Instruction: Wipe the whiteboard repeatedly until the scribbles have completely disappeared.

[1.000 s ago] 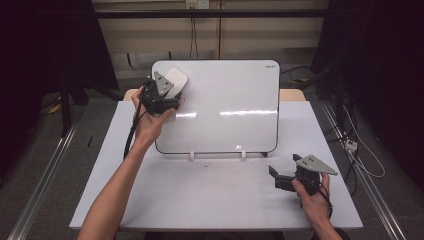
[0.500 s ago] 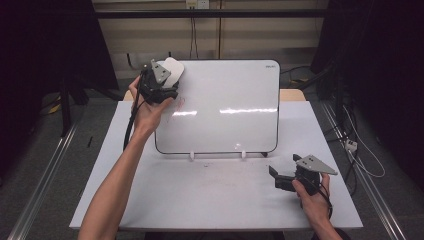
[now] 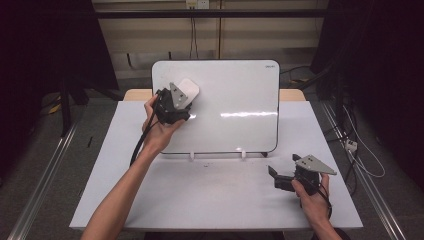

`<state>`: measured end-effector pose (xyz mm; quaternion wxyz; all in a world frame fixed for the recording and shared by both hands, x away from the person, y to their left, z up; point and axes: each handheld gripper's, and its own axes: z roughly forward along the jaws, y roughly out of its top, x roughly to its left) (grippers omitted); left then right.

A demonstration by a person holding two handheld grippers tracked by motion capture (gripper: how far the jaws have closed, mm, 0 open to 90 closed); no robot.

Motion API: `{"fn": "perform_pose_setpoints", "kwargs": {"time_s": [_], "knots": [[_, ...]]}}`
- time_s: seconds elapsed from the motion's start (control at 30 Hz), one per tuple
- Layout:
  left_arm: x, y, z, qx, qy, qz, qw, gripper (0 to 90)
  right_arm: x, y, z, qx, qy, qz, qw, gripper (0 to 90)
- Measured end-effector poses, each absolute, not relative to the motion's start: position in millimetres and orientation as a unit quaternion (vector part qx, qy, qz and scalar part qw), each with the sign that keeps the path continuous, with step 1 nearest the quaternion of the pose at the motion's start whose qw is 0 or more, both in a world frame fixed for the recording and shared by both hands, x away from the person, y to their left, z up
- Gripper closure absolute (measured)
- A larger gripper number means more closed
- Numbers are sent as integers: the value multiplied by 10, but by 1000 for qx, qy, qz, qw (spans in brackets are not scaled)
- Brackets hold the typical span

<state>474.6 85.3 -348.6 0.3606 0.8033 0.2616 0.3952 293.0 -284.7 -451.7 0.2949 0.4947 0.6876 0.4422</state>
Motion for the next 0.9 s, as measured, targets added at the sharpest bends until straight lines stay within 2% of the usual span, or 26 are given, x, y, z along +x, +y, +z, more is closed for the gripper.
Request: {"fn": "perform_pose_setpoints", "kwargs": {"time_s": [0.2, 0.5, 0.9], "knots": [[4778, 850, -3445, 810, 263, 385, 357, 312, 2930, -2847, -4515, 493, 688, 443, 295, 40], [4982, 924, -3194, 807, 281, 380, 354, 312, 2925, -2858, -4516, 494, 687, 444, 294, 40], [5089, 1164, -3078, 772, 350, 379, 370, 312, 2918, -2878, -4521, 494, 687, 445, 293, 40]]}}
